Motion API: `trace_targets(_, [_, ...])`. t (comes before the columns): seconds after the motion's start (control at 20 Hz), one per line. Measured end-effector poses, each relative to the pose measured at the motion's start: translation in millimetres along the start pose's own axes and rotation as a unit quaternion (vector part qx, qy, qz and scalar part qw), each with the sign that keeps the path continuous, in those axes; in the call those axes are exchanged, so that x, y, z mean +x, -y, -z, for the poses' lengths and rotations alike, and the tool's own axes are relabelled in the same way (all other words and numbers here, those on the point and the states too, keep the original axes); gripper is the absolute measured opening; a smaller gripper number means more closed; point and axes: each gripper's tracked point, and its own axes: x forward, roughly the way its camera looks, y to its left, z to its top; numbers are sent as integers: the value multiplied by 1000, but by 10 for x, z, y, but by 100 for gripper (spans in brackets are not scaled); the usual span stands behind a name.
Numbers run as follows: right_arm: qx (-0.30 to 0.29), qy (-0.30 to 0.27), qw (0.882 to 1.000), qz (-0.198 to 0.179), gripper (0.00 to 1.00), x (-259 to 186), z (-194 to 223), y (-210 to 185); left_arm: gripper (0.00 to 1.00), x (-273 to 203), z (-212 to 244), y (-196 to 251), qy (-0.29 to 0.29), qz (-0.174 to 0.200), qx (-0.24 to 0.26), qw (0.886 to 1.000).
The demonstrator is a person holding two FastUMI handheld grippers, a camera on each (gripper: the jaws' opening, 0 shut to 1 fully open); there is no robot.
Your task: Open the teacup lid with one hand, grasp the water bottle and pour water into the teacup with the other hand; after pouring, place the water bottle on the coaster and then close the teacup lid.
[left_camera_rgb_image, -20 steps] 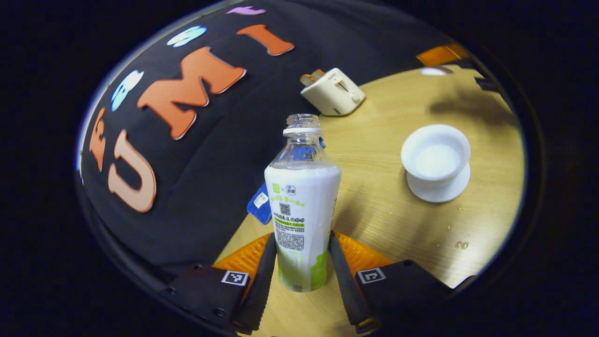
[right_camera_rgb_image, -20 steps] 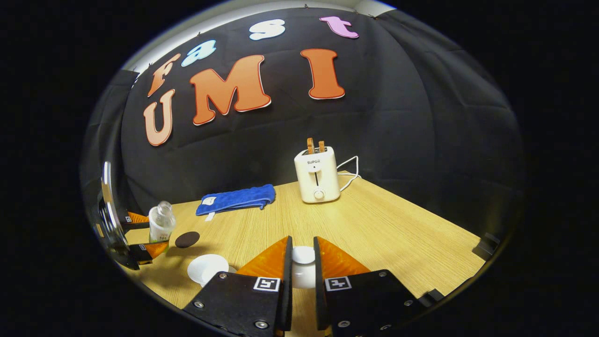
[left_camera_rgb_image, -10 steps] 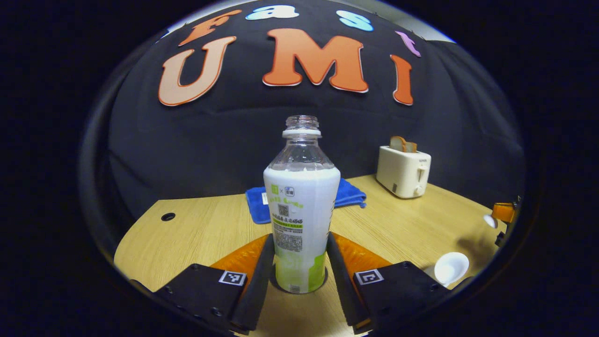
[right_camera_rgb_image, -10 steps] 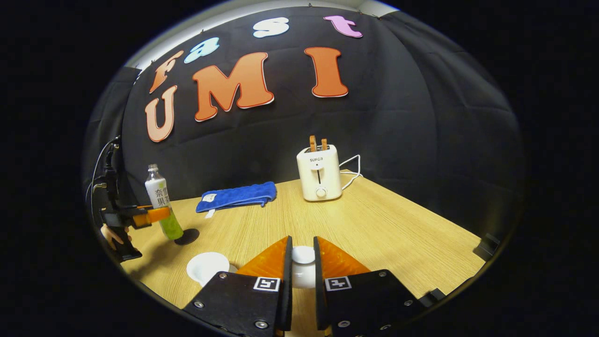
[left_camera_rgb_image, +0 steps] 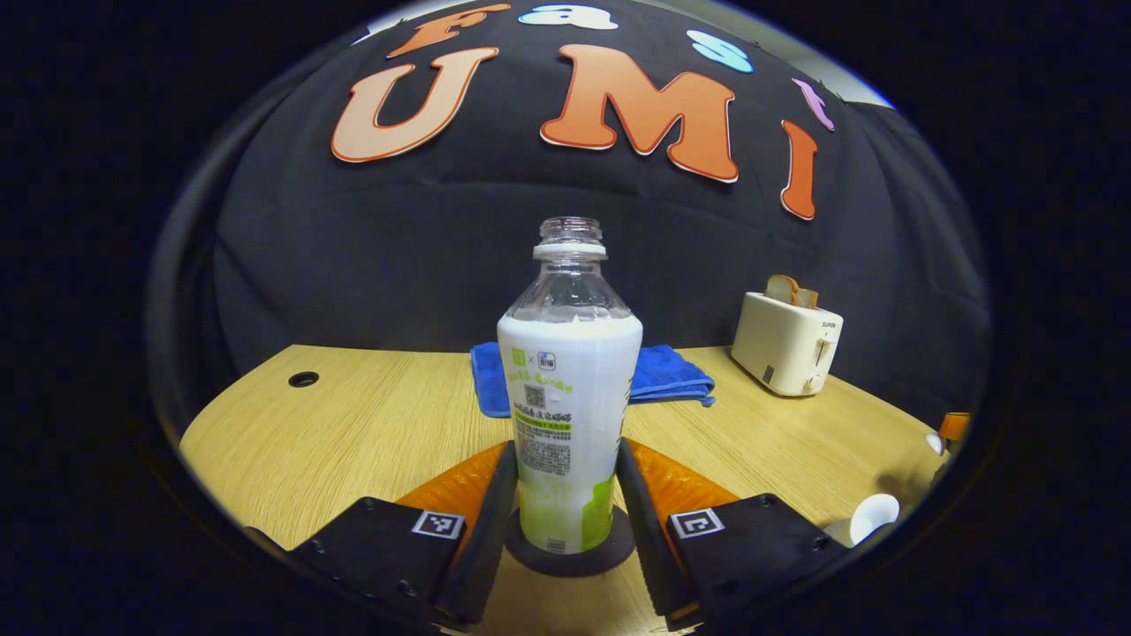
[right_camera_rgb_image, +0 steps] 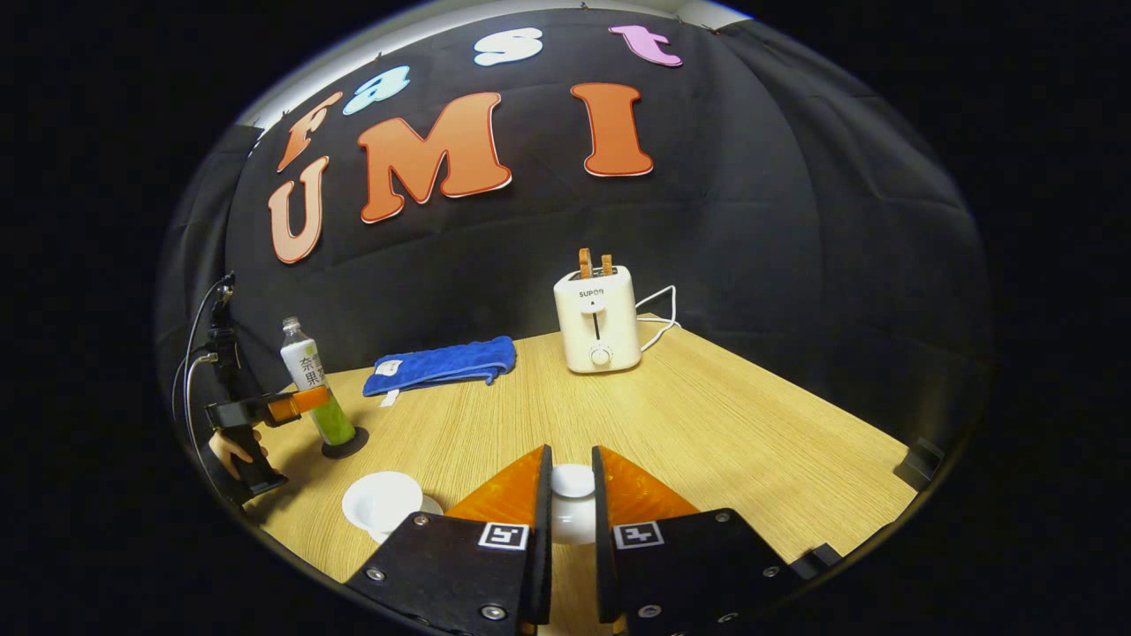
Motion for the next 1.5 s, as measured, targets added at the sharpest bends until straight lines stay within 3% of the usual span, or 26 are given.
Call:
trace_targets(0.3, [0, 0, 1000, -3, 20, -11, -10, -16, 71, -6, 20, 6, -2, -3, 0, 1000])
trace_targets(0.6, [1, 2, 1000, -4, 20, -24, -19, -30, 73, -50, 59, 16, -3, -7, 41, 999])
trace_targets(0.95, [-5, 4, 1000, -16, 20, -30, -27, -152, 91, -187, 225, 50, -20, 2, 24, 1000])
trace_targets(1.05, [-4, 7, 999, -37, 20, -64, -58, -323, 97, -325, 283, -16, -16, -9, 19, 1000])
trace_targets(1.35, [-41, -1, 992, -121, 20, -118, 69, -1123, 97, -919, 280, -290, 21, -55, 41, 997])
trace_targets(1.5, [-70, -8, 987, -142, 20, -73, 194, -1434, 97, -1075, 188, -361, 36, -65, 40, 996])
